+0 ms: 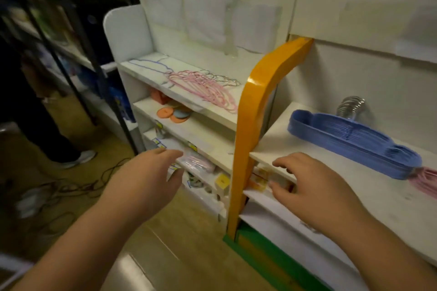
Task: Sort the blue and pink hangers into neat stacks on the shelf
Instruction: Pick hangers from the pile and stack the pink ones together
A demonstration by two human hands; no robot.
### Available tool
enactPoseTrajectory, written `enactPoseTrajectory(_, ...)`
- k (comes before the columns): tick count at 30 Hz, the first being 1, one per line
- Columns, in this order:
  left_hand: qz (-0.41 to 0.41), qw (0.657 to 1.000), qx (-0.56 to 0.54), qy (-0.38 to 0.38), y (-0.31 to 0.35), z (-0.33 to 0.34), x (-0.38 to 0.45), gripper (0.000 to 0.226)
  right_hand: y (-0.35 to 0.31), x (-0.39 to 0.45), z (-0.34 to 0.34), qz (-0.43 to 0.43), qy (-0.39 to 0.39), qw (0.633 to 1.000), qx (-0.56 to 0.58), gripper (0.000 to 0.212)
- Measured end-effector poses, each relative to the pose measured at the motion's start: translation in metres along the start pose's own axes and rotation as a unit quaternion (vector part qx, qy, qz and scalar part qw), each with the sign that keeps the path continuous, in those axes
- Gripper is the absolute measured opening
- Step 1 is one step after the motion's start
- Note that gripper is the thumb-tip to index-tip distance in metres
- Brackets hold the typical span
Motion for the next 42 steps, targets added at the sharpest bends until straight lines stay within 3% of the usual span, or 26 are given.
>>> enactPoseTrajectory(5,-0.052,0.999,0.001,0.013,-0.107,-0.013,-0.006,0.042,-0.095,0.056,0.035,-0.046,-0.005,0.999,-0.003,0.043)
enactPoseTrajectory(14,-0.036,0.999,-0.002,0.000,-0.282,-0.030,0.054,0.042,-0.233,0.172,0.099,-0.028,0.012,1.000,0.005,0.044)
enactPoseTrajectory(21,0.051,0.997,-0.058,-0.001,-0.315,-0.003,0.172,0.044,-0.242,0.254,0.118,0.026,0.018,0.999,0.005,0.044)
enactPoseTrajectory(30,0.107,0.993,-0.043,-0.019,-0.362,0.016,0.339,0.053,-0.244,0.412,0.138,0.040,0.026,0.999,0.023,0.044)
enactPoseTrajectory(39,0.183,0.974,-0.033,-0.126,-0.422,0.058,0.483,0.065,-0.253,0.510,0.162,0.110,0.014,0.993,0.027,0.040)
enactPoseTrajectory(42,0.179,0.972,-0.040,-0.146,-0.440,0.079,0.534,0.079,-0.257,0.536,0.168,0.150,0.024,0.988,0.025,0.040)
Point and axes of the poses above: each hand's wrist, its own x-axis towards the middle knuckle, its own z-axis out of the palm, y = z × x, the point moved 1 cm from there along x, towards the middle knuckle, and after that the axes turned 7 degrees about z, right-handed, at the moved point
